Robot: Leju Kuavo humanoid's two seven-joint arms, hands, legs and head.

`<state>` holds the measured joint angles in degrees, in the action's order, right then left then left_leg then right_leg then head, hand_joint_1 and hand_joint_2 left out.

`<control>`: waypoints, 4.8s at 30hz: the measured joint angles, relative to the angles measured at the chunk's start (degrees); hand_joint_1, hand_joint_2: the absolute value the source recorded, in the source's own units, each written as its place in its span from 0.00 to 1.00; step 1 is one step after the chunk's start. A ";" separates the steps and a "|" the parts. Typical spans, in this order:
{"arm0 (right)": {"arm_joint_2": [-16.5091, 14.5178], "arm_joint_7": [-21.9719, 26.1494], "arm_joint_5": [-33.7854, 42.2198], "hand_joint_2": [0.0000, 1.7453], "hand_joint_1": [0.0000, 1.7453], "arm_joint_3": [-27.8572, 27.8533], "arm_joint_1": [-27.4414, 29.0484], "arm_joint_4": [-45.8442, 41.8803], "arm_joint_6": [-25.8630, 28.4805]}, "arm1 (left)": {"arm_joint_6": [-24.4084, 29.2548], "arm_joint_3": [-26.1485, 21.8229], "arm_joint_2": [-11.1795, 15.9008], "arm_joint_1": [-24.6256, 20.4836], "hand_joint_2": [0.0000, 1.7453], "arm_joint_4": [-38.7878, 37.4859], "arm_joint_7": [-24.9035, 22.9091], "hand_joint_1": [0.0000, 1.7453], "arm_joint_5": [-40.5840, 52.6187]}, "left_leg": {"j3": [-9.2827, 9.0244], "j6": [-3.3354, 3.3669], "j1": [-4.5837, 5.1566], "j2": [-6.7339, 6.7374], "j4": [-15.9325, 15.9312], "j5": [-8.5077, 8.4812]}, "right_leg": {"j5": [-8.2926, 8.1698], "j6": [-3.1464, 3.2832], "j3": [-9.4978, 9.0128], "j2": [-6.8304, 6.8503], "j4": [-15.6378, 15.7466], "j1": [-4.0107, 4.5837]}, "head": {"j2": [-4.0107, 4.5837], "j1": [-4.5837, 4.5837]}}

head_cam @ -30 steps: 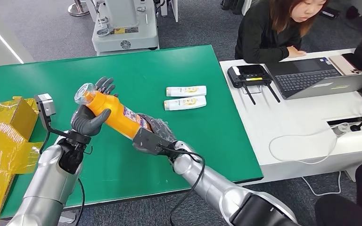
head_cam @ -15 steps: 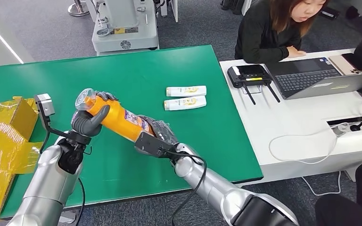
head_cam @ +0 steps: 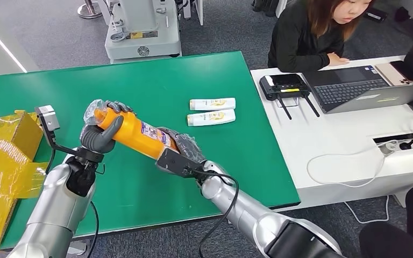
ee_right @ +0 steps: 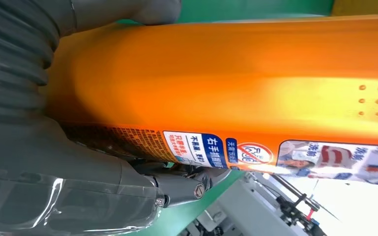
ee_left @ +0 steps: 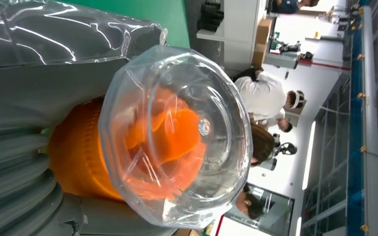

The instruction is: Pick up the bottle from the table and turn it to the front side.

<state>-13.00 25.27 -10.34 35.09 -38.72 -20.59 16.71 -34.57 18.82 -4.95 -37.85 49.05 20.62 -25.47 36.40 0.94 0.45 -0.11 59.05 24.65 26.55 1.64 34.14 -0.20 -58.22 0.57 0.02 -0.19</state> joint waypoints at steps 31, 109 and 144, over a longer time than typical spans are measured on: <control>2.42 8.74 5.64 1.00 0.00 -0.62 8.51 -9.90 2.39 | 22.82 4.07 1.14 0.85 1.00 6.78 10.14 1.00 35.52 | 0.00 0.00 0.00 0.02 0.01 0.00 | 0.00 0.00 0.01 -0.01 0.02 0.00 | 0.00 -0.01; 3.43 8.75 4.18 1.00 0.00 -7.73 18.87 -14.27 4.33 | 61.72 19.61 16.08 -18.15 1.00 -21.37 -16.74 1.00 105.11 | 0.06 -0.01 -0.03 0.15 0.01 0.00 | 0.00 0.01 0.10 -0.16 -0.03 0.02 | 0.00 0.01; 5.18 5.48 -0.50 1.00 0.00 -13.38 25.71 -22.77 4.16 | 52.61 18.44 31.29 -7.29 1.00 -15.71 -15.12 1.00 93.99 | 0.12 -0.05 -0.03 0.32 0.00 0.04 | 0.01 0.02 0.18 -0.36 -0.01 0.02 | 0.00 -0.02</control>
<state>-7.82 30.75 -10.84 21.70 -13.01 -43.36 20.88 18.04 37.25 26.35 -45.14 33.33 5.49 68.52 36.51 0.89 0.42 0.21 59.05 24.69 26.56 1.66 34.32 -0.56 -58.23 0.59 0.02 -0.20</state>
